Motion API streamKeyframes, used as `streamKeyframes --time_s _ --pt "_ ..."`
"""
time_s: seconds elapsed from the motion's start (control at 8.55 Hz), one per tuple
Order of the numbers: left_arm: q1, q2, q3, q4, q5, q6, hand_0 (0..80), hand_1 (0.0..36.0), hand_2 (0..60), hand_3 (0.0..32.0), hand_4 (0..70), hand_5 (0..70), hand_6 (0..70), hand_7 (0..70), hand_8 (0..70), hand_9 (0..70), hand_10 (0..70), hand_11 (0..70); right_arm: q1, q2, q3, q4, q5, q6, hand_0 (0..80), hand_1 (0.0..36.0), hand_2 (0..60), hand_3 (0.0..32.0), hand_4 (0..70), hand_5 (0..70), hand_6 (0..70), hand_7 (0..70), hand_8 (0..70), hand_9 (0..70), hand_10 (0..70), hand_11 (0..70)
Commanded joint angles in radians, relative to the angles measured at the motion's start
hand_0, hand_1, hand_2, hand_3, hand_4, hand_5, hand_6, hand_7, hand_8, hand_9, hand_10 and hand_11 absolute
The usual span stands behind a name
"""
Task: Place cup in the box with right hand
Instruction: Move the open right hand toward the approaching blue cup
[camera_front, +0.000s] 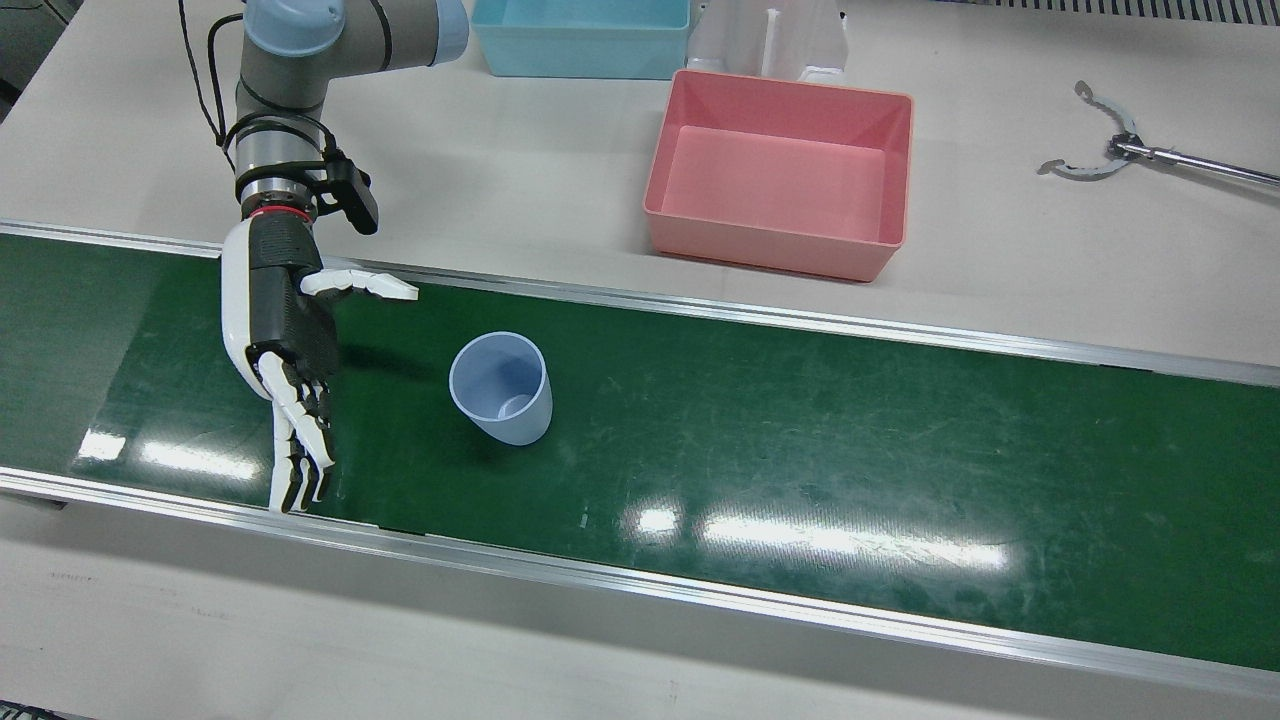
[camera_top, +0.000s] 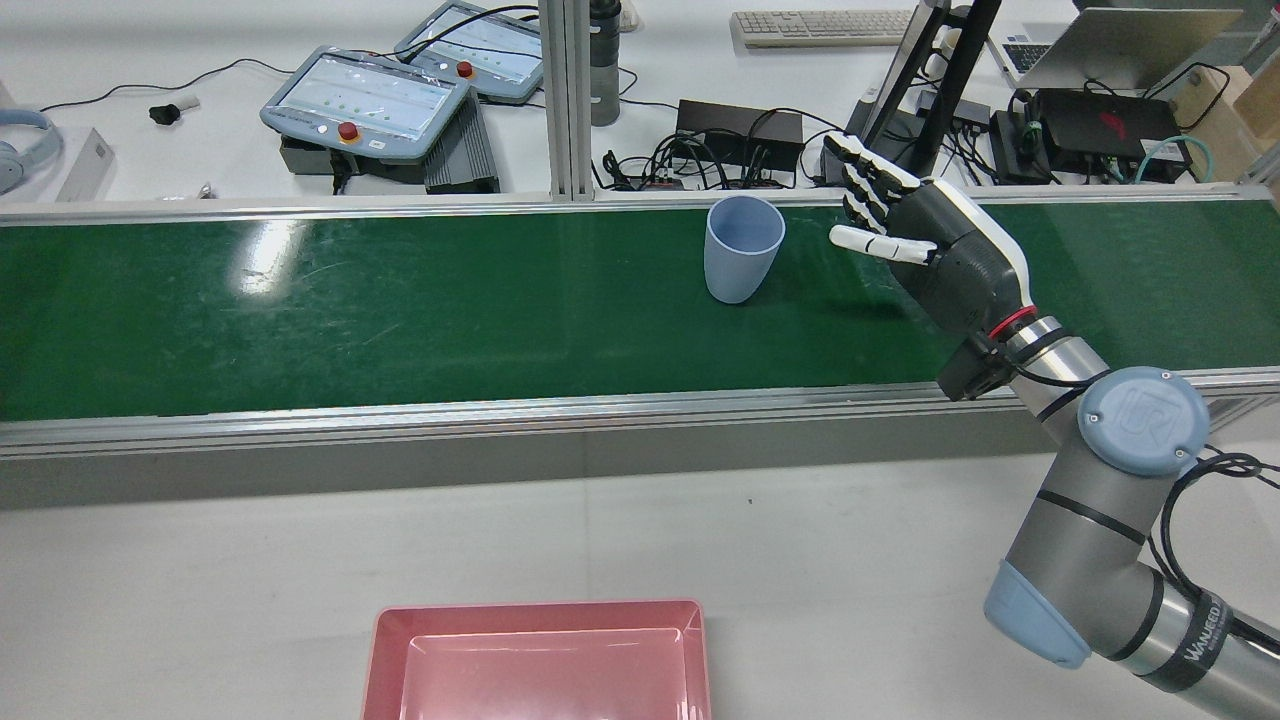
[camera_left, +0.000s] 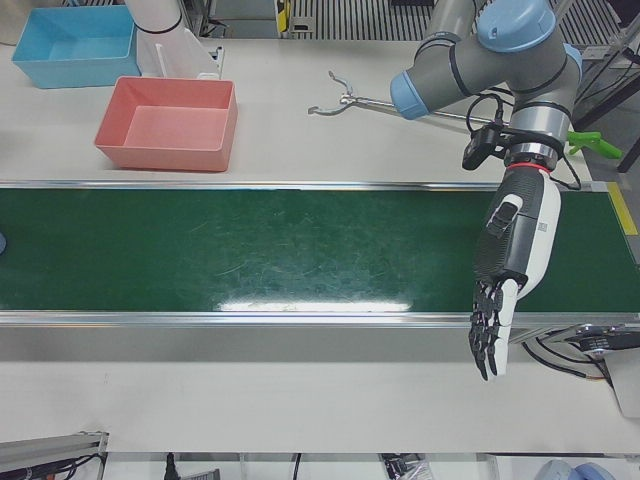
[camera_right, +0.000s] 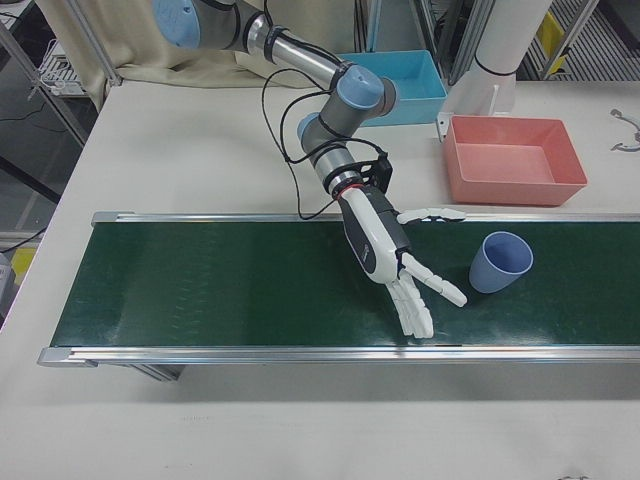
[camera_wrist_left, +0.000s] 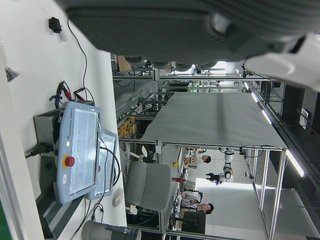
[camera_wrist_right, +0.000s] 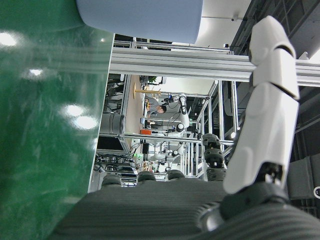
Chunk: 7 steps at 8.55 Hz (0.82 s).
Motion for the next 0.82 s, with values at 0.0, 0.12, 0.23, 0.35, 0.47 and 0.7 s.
streamKeyframes --time_s 0.0,0.12,0.23,0.35,0.47,0.7 --pt "0.000 0.000 0.000 0.000 0.000 0.000 0.0 0.0 0.0 0.0 0.0 0.0 0.0 0.0 0.0 0.0 0.0 0.0 -0.001 0.001 0.003 -0.023 -0.001 -0.001 54.3 29.6 21.0 0.0 0.0 6.9 0.0 0.0 0.0 0.0 0.0 0.0" --pt "0.000 0.000 0.000 0.000 0.000 0.000 0.0 0.0 0.0 0.0 0.0 0.0 0.0 0.0 0.0 0.0 0.0 0.0 -0.001 0.001 0.003 -0.026 -0.001 -0.001 70.0 36.0 33.0 0.0 0.0 10.4 0.2 0.0 0.0 0.0 0.0 0.0" --pt "0.000 0.000 0.000 0.000 0.000 0.000 0.0 0.0 0.0 0.0 0.0 0.0 0.0 0.0 0.0 0.0 0.0 0.0 -0.003 0.003 0.003 -0.026 -0.001 -0.001 80.0 36.0 38.9 0.0 0.0 12.2 0.8 0.0 0.0 0.0 0.0 0.0" --pt "0.001 0.000 0.000 0.000 0.000 0.000 0.0 0.0 0.0 0.0 0.0 0.0 0.0 0.0 0.0 0.0 0.0 0.0 -0.003 0.003 0.004 -0.026 -0.001 -0.001 80.0 36.0 31.3 0.0 0.0 12.4 0.7 0.0 0.0 0.0 0.0 0.0" --pt "0.000 0.000 0.000 0.000 0.000 0.000 0.0 0.0 0.0 0.0 0.0 0.0 0.0 0.0 0.0 0.0 0.0 0.0 -0.003 0.004 0.004 -0.026 -0.001 -0.001 80.0 36.0 21.7 0.0 0.0 11.4 0.1 0.0 0.0 0.0 0.0 0.0" --pt "0.000 0.000 0.000 0.000 0.000 0.000 0.0 0.0 0.0 0.0 0.0 0.0 0.0 0.0 0.0 0.0 0.0 0.0 -0.004 0.006 0.006 -0.020 -0.001 -0.001 80.0 36.0 20.5 0.0 0.0 11.0 0.0 0.0 0.0 0.0 0.0 0.0"
